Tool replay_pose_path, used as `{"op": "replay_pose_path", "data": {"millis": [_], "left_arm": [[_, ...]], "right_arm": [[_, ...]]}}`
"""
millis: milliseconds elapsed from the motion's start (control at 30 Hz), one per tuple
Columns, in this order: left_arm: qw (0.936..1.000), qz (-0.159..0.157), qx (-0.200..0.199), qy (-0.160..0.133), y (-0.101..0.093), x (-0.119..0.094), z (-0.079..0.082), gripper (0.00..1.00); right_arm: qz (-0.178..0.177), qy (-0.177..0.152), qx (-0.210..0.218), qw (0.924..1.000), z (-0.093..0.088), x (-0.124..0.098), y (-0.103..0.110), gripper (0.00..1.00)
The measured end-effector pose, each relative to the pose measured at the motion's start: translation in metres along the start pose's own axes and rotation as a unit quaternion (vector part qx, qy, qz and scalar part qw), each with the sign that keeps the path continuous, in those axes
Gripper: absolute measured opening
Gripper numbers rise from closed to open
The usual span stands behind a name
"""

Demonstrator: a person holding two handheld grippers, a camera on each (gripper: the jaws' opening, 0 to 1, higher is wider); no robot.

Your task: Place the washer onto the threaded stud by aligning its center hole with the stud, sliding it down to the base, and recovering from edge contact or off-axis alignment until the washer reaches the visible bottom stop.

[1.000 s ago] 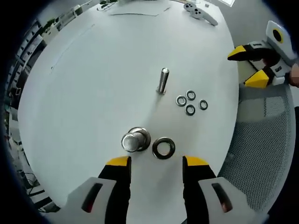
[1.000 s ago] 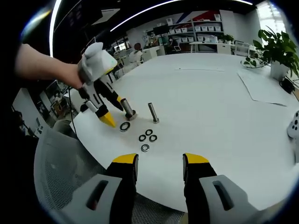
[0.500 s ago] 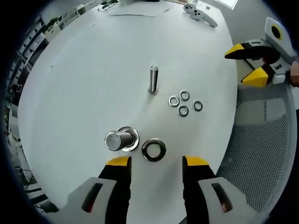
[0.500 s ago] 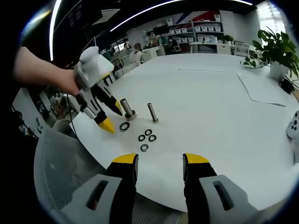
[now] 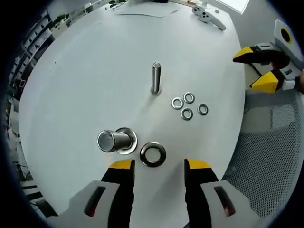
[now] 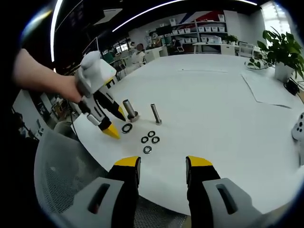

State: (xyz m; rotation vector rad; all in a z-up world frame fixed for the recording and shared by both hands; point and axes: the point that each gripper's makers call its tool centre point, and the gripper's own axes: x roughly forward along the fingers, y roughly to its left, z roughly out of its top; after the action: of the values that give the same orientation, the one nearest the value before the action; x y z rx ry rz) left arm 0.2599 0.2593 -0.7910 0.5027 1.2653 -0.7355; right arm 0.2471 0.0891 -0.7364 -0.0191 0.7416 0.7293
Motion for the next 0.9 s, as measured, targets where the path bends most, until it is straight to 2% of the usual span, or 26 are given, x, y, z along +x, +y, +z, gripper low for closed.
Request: {"op": "replay_pose_path", "data": {"millis": [600, 900], "left_arm": [[1.0, 0.008, -0.004, 0.001, -0.0005, 0.0091, 0.0057, 0.36], [0.9995, 0.025, 0.018, 0.008, 0.0033, 0.0083, 0.0046, 0.29]], "right_arm": [[-0.004, 0.001, 0.004, 1.0, -0.0018, 0.0015, -0.0014, 0.41], [-0.005, 0.0, 0.009, 1.0, -0.0016, 0.0033, -0.0018, 0.41]]}}
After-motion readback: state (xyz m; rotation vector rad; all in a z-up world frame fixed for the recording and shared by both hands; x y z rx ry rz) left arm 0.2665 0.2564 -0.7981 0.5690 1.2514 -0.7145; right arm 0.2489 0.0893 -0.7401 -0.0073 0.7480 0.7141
